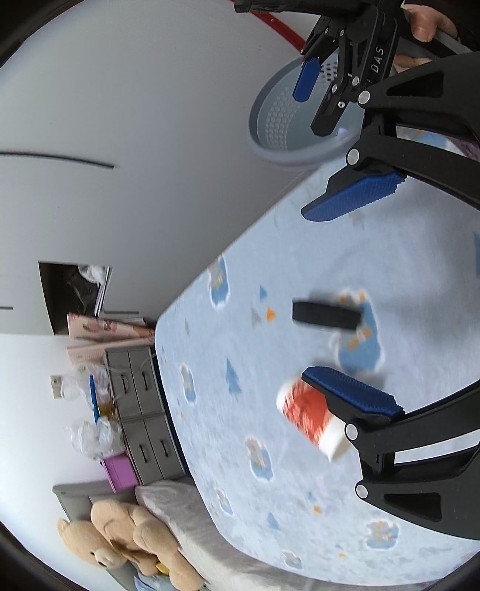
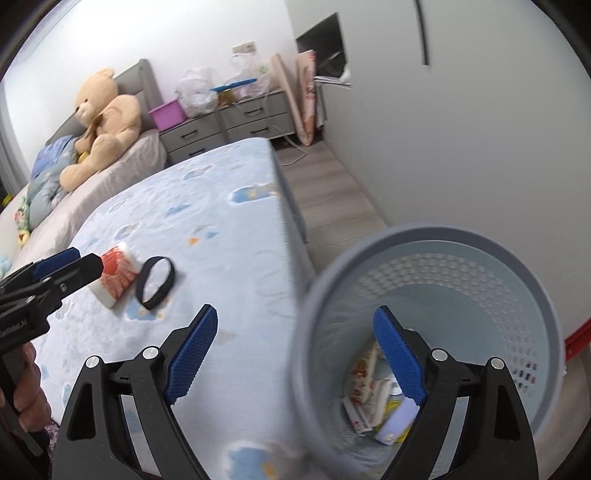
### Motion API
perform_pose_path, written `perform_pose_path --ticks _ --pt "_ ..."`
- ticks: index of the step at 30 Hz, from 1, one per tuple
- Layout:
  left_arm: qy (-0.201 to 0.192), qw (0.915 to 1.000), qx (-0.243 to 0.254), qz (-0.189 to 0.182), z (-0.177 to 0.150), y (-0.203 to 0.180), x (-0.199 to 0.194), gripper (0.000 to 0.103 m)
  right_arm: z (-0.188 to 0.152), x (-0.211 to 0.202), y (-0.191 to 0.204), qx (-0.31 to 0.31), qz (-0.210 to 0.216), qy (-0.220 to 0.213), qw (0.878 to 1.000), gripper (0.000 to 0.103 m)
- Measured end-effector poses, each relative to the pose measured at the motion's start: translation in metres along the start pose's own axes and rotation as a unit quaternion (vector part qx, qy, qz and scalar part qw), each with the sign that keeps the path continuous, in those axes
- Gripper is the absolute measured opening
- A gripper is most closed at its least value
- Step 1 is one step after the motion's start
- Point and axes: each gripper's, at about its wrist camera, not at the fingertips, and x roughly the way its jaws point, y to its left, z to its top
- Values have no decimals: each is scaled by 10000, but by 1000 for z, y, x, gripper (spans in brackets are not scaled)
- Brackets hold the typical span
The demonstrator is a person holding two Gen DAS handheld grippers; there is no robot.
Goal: Collect trash
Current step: 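Move both grippers back to the bed and grasp the paper cup with the left gripper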
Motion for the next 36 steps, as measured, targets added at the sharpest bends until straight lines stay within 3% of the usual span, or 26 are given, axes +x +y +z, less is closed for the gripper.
perform_pose_path --ticks 10,14,36 --pt "479 9970 -471 373 1 85 21 78 4 22 58 -211 386 143 9989 85" --pt "737 9955 -552 238 3 104 39 78 4 28 70 -265 378 186 9988 85" --pt "1411 9898 -154 72 5 107 99 77 8 56 92 -185 648 472 9966 85"
